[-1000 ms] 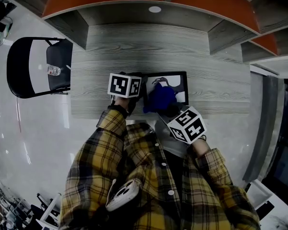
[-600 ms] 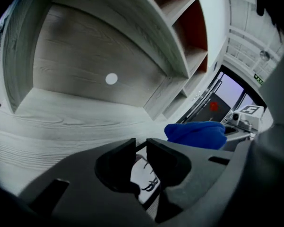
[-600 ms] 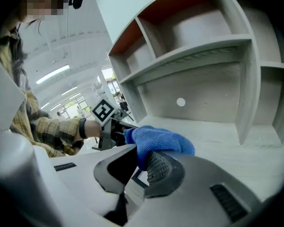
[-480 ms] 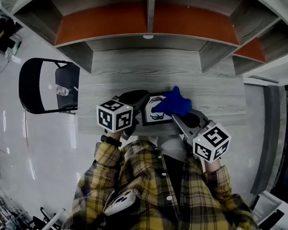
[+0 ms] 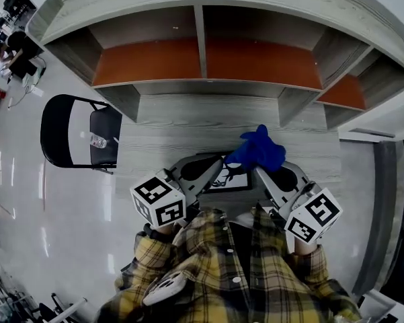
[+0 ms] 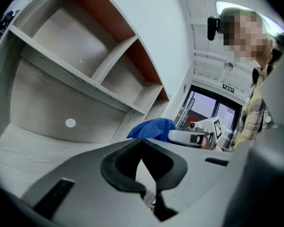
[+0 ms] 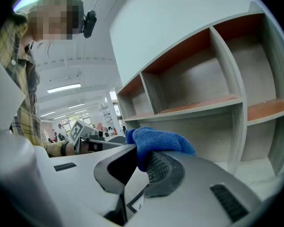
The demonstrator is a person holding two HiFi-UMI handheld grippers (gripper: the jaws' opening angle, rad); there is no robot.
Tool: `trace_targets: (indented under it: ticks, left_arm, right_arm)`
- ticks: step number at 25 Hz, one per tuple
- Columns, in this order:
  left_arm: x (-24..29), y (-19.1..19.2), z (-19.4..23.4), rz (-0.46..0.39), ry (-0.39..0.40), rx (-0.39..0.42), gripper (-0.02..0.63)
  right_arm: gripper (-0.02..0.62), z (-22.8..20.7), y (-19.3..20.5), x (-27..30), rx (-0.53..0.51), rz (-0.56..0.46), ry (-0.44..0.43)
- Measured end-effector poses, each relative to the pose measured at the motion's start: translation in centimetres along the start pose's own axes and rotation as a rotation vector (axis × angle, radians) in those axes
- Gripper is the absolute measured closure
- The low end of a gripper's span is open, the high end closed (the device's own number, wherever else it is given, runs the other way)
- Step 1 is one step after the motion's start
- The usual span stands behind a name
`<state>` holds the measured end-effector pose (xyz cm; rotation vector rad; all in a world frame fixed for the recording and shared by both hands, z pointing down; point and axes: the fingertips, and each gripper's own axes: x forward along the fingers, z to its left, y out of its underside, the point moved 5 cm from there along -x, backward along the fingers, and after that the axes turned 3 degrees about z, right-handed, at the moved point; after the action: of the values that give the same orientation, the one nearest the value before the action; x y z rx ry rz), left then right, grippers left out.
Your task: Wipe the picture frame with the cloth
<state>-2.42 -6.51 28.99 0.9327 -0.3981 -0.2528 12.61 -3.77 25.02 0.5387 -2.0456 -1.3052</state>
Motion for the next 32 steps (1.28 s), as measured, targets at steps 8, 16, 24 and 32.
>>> trace_targets:
  ticks: [8,16,24,32]
  left_arm:
    - [1.1,-1.4,-1.3,0.005,-0.009,0.076,0.600]
    - [1.8,-1.9,-1.5,0.000,-0.035,0.111,0.600]
    - [1.6,-1.7,-0.8,0.003,-0.051,0.110,0.600]
    - [1.6,-2.1,-0.4,-0.001,-0.052,0.106,0.600]
  right_arm:
    - [0.554,-1.0,-1.0,-0.9,-0.036,-0.017,-0.004]
    - [0.554,-1.5,-1.4,-1.7,-0.059,-0.026,0.001]
    - [0.554,-1.5,-0.9,-1.2,-0.051,-0.009,0.000]
    - [0.554,-1.5,-1.0,-0.9,-0.040,-0.003,-0.006]
